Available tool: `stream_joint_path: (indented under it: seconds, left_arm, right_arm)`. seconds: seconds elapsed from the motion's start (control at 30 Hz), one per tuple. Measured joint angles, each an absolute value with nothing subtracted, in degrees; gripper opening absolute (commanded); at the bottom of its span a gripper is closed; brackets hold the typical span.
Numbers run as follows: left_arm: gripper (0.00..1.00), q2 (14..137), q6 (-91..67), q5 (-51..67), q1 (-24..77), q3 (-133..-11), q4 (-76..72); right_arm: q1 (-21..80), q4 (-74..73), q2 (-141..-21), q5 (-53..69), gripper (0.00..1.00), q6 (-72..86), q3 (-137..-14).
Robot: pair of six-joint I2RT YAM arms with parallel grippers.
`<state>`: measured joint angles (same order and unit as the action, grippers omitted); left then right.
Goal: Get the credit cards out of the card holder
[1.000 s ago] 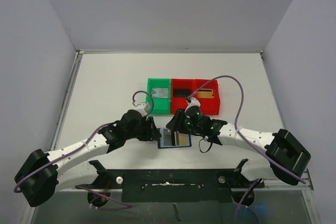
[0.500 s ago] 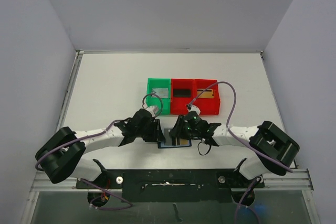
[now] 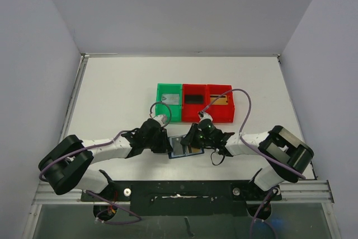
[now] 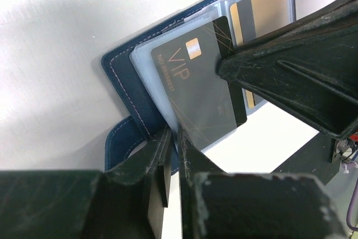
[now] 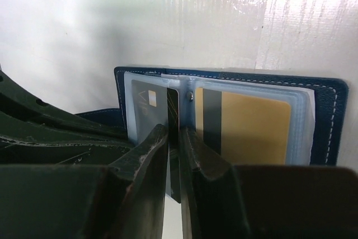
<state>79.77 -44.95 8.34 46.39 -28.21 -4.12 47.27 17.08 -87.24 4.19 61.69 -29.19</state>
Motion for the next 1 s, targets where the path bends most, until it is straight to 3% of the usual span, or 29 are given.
stream_joint_path:
  seconds: [0.23, 0.37, 0.43, 0.53, 0.6, 0.7, 1.0]
  left_arm:
    - [0.05, 79.85, -44.51, 8.10, 46.39, -28.34, -3.70]
    - [0.05, 80.27, -43.88, 8.12, 46.41, -28.97, -3.11]
    - [0.05, 80.42, -43.70, 8.12, 46.41, -29.08, -3.09]
    - [0.05, 80.58, -43.42, 8.14, 46.41, -29.30, -2.94]
    - [0.05, 80.60, -43.27, 8.14, 46.41, -29.32, -2.87]
    - [0.05, 80.62, -43.22, 8.14, 46.41, -29.41, -2.72]
    - [0.05, 80.62, -43.22, 7.99, 46.48, -29.41, -2.74]
  right_arm:
    - [46.33, 22.52, -86.87, 6.74, 0.13, 62.11, -26.17]
    - [45.39, 28.01, -85.95, 9.43, 0.23, 62.74, -22.44]
    - [44.99, 29.74, -85.86, 11.14, 0.24, 63.11, -21.15]
    - [44.69, 30.87, -85.86, 12.97, 0.19, 63.11, -20.75]
    - [44.53, 31.38, -85.86, 13.69, 0.08, 63.07, -20.75]
    - [44.25, 32.27, -85.93, 14.46, 0.02, 63.22, -20.64]
    - [41.89, 36.53, -84.40, 18.31, 0.02, 63.59, -16.75]
